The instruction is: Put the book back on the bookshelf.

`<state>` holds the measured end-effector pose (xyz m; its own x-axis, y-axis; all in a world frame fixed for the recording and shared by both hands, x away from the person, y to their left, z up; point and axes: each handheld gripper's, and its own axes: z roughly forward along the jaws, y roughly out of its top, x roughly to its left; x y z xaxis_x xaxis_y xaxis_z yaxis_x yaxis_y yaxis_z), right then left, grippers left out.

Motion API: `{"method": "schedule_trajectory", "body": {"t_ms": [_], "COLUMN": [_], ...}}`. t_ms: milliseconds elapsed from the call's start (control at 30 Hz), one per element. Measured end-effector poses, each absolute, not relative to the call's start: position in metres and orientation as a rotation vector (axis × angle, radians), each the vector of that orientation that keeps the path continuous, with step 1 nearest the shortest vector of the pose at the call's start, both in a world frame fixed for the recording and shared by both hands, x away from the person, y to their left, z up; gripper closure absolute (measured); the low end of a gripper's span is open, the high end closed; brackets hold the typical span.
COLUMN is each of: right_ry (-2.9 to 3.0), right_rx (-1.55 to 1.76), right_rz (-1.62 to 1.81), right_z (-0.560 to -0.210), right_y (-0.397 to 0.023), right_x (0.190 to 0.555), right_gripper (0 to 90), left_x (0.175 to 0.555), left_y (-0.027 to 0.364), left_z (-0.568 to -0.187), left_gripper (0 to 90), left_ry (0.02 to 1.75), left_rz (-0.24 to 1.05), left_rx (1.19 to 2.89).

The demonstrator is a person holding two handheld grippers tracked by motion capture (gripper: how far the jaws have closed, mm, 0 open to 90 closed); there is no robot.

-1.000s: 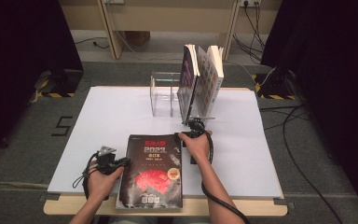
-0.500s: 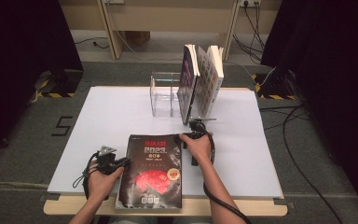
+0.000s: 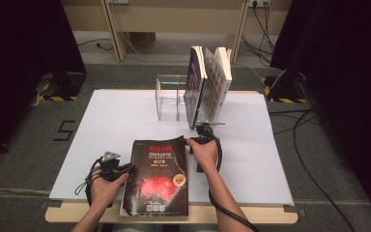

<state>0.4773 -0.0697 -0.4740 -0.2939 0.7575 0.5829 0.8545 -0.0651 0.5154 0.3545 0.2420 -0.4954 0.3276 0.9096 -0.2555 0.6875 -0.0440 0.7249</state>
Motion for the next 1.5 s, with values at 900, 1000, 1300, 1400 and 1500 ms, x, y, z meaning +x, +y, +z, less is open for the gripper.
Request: {"method": "schedule_trajectory", "body": {"t_ms": [900,1000,1300,1400,1500], "right_ry": [-2.203,-2.22,-2.254,-2.248,-2.258], "right_rx": [-1.739,-1.744,-1.758,-1.767,-1.774], "right_rz": [-1.748,-1.803,-1.941,-1.988,-2.03], "right_z": [-0.401,-0.391,-0.369,-0.362,-0.355], "right_y": [-0.065,-0.065,-0.066,-0.068,-0.067], "right_x": [0.439,0.434,0.426,0.424,0.421], "right_gripper": [88.0,87.9,87.9,87.9,87.9], "left_x": [0.347,0.347,0.346,0.346,0.346], "left_y": [0.249,0.248,0.246,0.246,0.245], "left_z": [-0.47,-0.469,-0.467,-0.466,-0.464], "left_gripper": [57.6,54.6,49.9,49.6,49.7], "left_ry": [1.366,1.353,1.338,1.336,1.331], "left_rz": [0.375,0.392,0.39,0.391,0.383], "left_rx": [1.675,1.675,1.676,1.674,1.668]}}
